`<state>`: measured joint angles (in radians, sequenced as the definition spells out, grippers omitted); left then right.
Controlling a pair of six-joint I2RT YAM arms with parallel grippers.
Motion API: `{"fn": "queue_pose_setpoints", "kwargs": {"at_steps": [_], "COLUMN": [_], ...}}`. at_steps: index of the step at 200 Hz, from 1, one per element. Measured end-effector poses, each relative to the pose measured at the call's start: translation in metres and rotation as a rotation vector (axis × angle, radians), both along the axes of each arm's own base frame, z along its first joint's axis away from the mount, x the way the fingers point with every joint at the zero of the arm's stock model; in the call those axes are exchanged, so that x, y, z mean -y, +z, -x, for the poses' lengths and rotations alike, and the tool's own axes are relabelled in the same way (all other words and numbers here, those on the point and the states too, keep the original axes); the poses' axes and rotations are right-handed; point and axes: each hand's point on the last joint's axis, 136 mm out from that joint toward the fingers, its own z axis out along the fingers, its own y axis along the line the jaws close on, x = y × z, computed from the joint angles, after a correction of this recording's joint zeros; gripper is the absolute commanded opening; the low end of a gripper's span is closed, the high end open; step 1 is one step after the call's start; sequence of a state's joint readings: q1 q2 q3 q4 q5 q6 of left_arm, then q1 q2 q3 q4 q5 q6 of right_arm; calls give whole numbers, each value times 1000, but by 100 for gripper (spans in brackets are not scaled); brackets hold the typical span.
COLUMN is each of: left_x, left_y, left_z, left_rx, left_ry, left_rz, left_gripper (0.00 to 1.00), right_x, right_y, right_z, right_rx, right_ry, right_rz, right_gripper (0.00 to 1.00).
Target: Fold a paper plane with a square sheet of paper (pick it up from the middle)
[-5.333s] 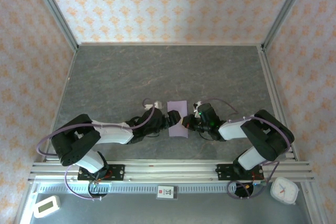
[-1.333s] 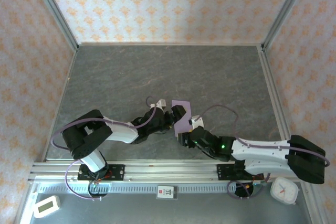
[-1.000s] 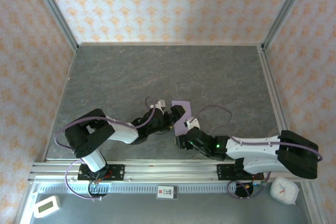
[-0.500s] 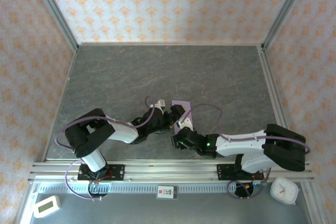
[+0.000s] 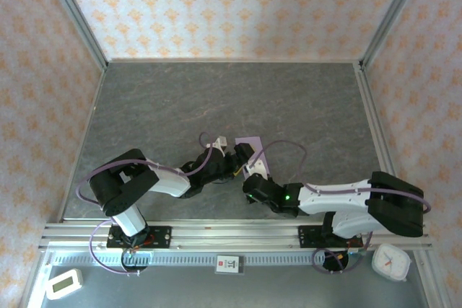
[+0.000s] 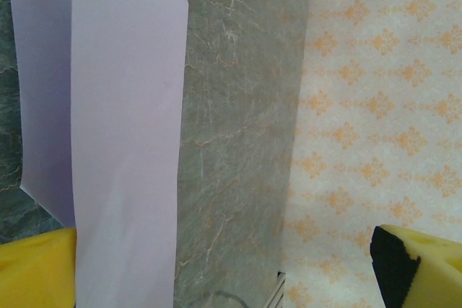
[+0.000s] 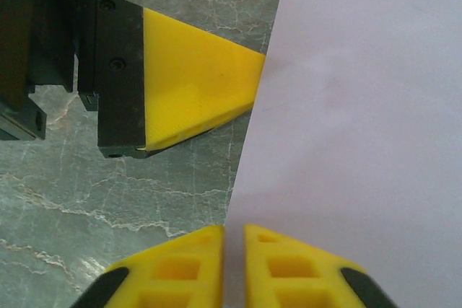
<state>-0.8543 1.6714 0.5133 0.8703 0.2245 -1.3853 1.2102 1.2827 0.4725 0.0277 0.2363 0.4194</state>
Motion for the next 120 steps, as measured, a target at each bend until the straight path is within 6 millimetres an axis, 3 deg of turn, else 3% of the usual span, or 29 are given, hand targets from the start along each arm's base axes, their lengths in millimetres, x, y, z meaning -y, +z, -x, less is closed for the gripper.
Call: {"fn": "queue_pose_setpoints", "kwargs": {"at_steps": [72,120], "left_x": [0,0], "left_y": [1,2], "left_z": [0,-1], "left_rx": [0,7], "left_ry": [1,-1], "left_rz": [3,6], "left_gripper": [98,98], "right_x": [-2,-4], "right_y": [3,38], "right_z": [1,-10], "right_rx": [-13,-15], "right_ry": [10,1], "right_rz": [-15,-189], "right_gripper": [0,0]}}
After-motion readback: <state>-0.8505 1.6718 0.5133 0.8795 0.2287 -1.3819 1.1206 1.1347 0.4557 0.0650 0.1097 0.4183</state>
